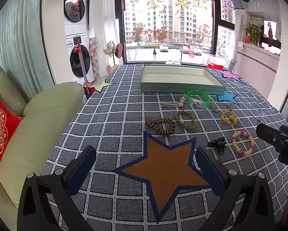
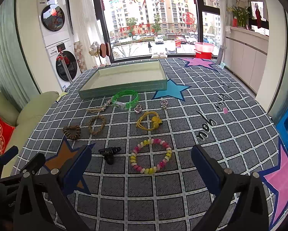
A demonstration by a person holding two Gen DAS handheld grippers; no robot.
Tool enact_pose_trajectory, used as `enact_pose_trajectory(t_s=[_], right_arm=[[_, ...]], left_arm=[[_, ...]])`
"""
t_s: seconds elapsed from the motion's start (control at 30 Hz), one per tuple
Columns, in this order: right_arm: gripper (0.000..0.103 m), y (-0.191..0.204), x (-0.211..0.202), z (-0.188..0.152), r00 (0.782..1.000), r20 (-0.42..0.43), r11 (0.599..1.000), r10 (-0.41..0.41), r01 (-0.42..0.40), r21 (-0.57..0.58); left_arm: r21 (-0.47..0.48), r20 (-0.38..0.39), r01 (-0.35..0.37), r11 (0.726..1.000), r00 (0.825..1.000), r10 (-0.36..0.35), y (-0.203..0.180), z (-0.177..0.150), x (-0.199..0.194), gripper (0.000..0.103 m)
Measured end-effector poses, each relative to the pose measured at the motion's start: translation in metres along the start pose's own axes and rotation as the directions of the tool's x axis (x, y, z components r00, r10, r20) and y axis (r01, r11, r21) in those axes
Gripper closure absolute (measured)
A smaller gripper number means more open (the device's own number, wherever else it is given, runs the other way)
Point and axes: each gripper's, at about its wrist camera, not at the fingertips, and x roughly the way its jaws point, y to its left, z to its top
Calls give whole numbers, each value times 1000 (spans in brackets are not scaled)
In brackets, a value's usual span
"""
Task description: Organize jewelry
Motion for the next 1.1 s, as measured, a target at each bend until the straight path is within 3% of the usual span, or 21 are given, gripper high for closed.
enact_pose_trajectory(t_s=[1.1], right_arm=[[0,-1,0,0,1000,-4,1000,5,-5,7]], left_arm=[[0,-11,-3,1000,1000,3,-2,0,2,0]])
